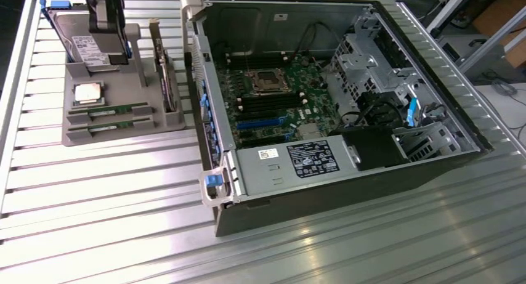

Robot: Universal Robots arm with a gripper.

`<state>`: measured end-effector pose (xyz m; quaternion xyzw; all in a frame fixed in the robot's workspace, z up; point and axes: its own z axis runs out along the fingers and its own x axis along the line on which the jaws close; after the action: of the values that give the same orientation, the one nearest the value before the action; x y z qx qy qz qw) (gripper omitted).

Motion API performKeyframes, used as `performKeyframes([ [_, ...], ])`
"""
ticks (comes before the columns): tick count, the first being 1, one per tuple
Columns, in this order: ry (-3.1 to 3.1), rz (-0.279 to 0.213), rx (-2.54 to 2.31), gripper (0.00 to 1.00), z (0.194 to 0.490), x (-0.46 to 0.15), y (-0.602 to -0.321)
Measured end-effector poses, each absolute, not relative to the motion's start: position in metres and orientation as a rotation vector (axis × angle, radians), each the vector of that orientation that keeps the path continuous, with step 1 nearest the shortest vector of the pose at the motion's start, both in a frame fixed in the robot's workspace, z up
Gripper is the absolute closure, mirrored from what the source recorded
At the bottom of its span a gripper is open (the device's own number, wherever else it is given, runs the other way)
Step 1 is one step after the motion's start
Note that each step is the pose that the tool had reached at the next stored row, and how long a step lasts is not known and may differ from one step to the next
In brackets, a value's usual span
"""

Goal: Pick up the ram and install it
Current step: 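Pick up the ram and move it above insertion slot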

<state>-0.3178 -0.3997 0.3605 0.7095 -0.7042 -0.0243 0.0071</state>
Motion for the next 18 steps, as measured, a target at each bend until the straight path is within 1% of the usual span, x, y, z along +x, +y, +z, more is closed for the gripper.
performKeyframes([
  [18, -2.202, -0.076, 2.219, 0.58, 0.3556, -0.3178, -0.3999],
])
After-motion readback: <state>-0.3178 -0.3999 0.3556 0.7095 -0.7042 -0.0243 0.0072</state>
